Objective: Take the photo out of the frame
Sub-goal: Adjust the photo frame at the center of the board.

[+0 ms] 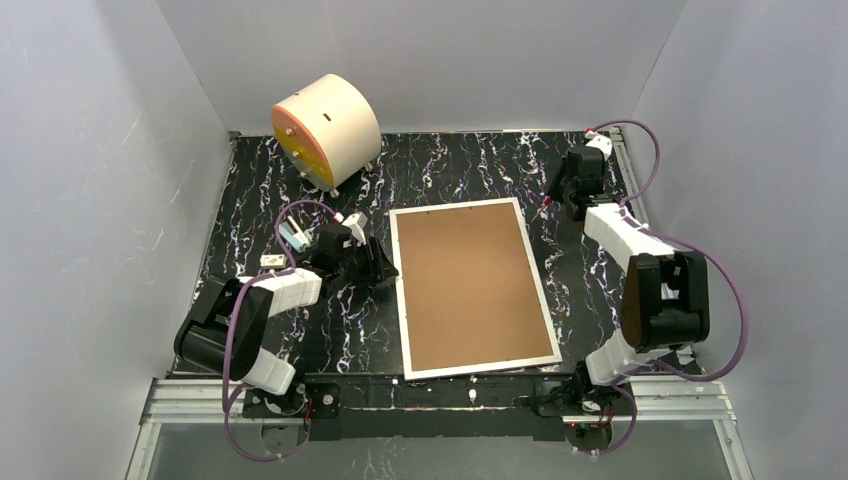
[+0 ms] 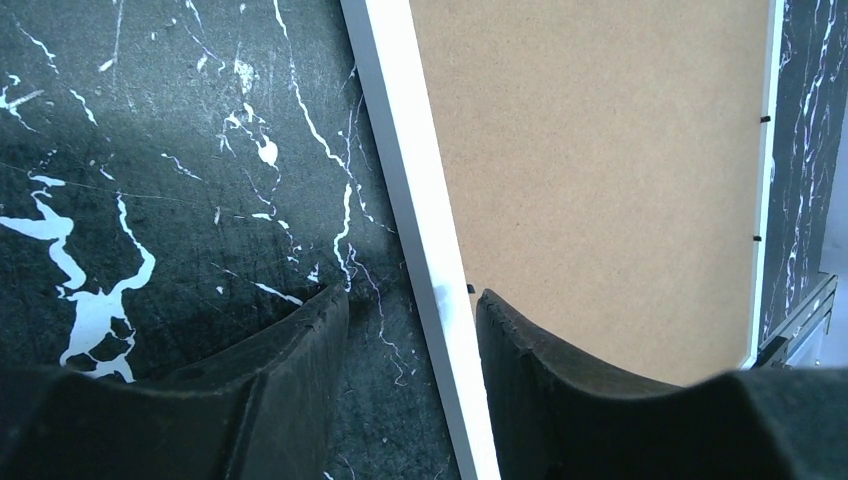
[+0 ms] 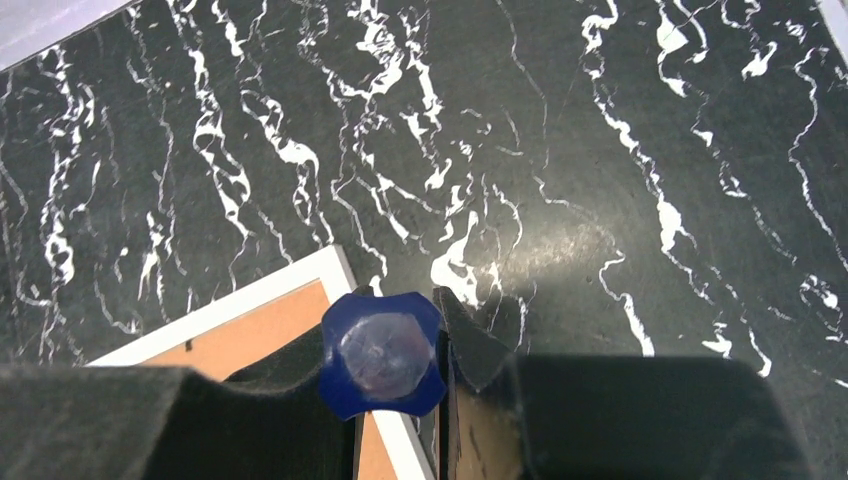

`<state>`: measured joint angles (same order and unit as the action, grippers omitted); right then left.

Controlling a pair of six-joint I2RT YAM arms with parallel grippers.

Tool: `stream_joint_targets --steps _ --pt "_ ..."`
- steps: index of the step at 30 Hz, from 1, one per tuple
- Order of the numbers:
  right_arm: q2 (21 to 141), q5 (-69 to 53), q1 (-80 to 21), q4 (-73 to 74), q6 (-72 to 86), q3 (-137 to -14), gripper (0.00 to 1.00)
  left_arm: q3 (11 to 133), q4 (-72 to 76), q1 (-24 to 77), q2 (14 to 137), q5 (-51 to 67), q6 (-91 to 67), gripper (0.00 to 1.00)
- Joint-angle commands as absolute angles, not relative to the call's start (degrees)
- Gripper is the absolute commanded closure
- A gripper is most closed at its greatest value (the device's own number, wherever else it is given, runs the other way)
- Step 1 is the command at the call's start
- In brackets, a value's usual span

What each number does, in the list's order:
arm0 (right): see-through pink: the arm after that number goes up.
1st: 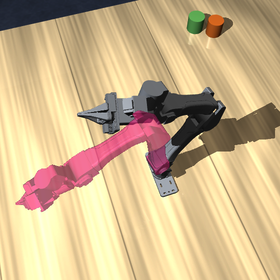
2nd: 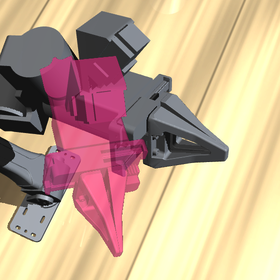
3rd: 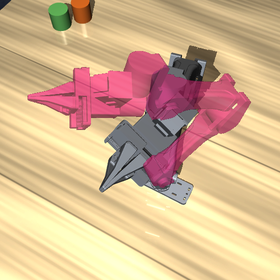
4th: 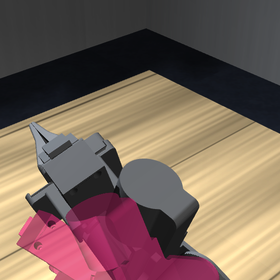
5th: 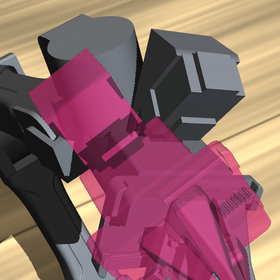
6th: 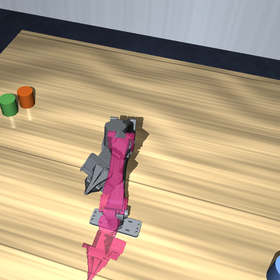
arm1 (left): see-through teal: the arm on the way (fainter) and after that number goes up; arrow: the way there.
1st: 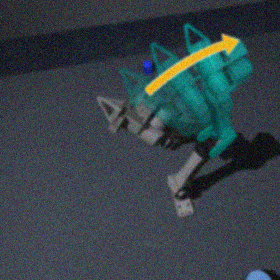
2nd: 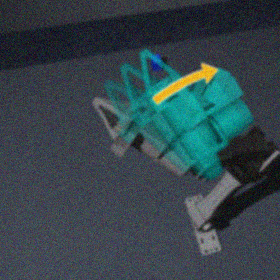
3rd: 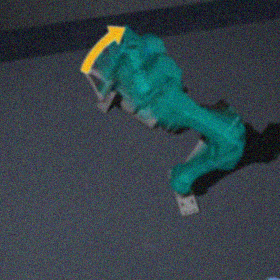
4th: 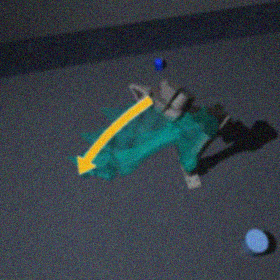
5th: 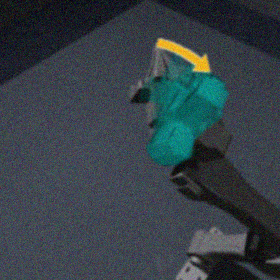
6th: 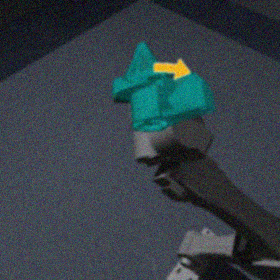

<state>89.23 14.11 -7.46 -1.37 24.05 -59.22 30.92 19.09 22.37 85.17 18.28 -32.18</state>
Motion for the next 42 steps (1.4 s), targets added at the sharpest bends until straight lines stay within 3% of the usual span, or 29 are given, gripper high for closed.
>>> stream_joint_targets --steps 1,11,20,31,42 --pt "93.5 17.6 -6.6 -4.5 23.6 -64.4 0.99 30.8 13.2 22.6 84.7 18.6 -31.4 0.50" --pt "98.0 11.5 -7.0 -5.6 29.9 -66.5 0.99 31.4 14.4 22.6 86.2 20.0 -32.0 0.49" --pt "97.9 9.0 -14.0 -4.2 31.0 -66.6 0.99 29.7 15.3 22.7 85.8 20.4 -33.0 0.48" --pt "109.6 3.1 -20.9 6.3 28.8 -84.6 0.99 22.2 20.7 26.2 79.1 20.1 -41.3 0.48" --pt "116.3 -2.3 -26.6 9.2 25.6 -94.0 0.99 15.6 27.1 39.7 71.1 9.8 -53.8 0.47"
